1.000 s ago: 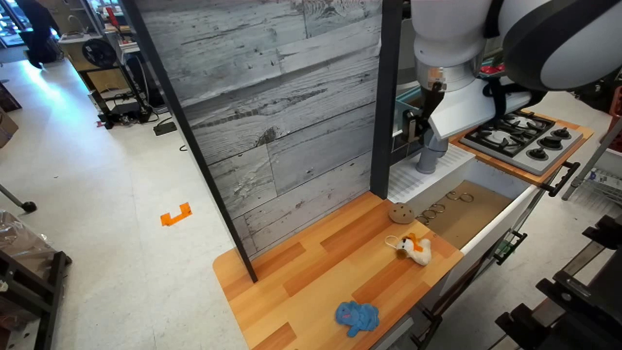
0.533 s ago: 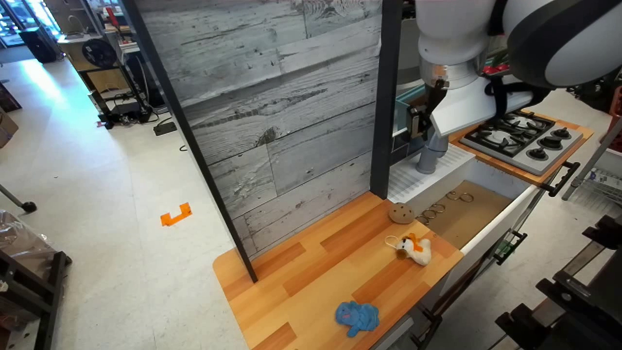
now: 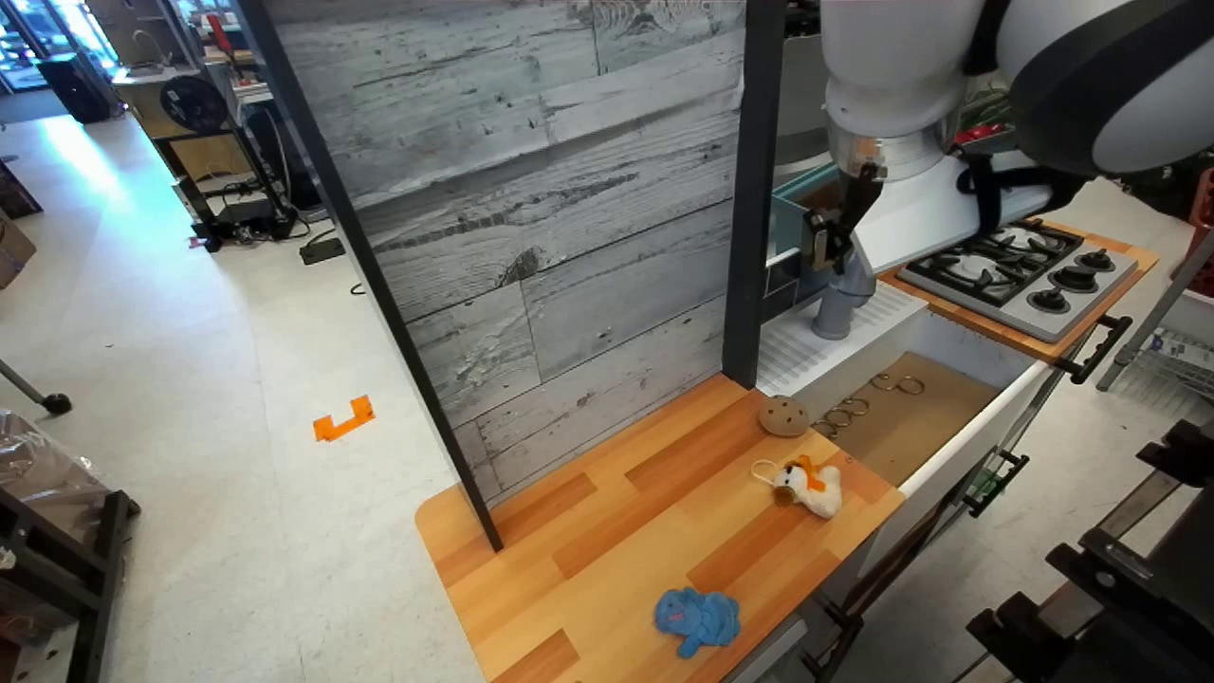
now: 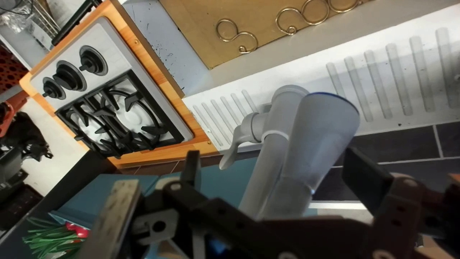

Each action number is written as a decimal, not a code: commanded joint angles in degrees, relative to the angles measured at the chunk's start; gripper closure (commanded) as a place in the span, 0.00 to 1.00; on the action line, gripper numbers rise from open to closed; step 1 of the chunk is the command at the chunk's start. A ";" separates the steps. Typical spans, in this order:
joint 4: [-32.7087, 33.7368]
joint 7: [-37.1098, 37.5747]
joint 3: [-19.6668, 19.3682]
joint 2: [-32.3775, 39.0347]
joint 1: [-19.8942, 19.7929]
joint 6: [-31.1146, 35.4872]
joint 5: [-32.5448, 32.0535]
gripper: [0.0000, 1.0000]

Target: Push the grey faucet to the center of the sink

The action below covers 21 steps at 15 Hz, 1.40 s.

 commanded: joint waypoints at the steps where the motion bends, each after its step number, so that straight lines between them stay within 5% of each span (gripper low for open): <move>1: -1.41 2.55 -0.42 -0.24 0.29 -0.96 -2.33 0.00; 21: -9.20 9.63 -3.54 -8.03 -3.59 -5.58 -7.22 0.00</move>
